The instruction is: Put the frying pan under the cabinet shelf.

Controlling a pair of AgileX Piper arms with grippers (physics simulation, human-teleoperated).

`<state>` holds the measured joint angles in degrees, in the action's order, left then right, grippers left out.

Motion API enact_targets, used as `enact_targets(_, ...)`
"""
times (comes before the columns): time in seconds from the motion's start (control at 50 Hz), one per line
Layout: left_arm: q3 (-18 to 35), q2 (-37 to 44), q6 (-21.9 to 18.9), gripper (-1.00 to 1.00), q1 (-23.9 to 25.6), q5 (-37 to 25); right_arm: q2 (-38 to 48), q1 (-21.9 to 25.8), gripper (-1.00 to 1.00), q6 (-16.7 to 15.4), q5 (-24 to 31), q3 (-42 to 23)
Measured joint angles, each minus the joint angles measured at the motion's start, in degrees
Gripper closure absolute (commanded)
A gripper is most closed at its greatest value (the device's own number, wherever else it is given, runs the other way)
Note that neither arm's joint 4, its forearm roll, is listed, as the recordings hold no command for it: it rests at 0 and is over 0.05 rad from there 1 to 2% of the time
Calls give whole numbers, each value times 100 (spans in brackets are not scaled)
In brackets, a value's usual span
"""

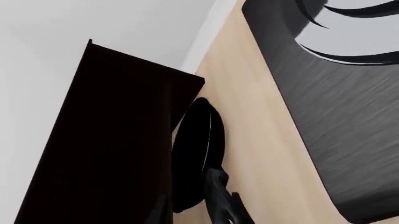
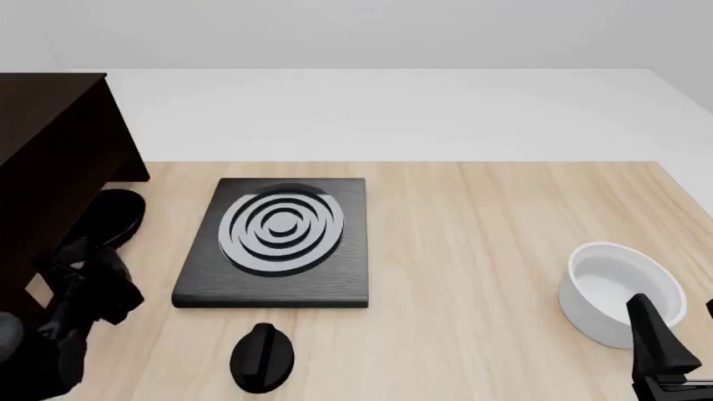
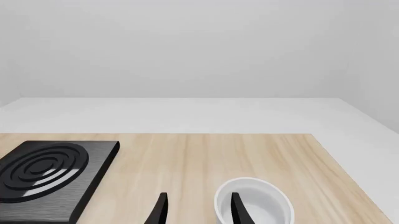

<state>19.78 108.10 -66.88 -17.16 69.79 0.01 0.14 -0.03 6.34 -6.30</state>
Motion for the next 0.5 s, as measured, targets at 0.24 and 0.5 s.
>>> enact_targets(0.24,18,309,-126,-100,89,-4,0,0,-100,0,0,0)
enact_targets(0.5,20,525,-257,-100,181,12,0,0,-100,-1,0,0)
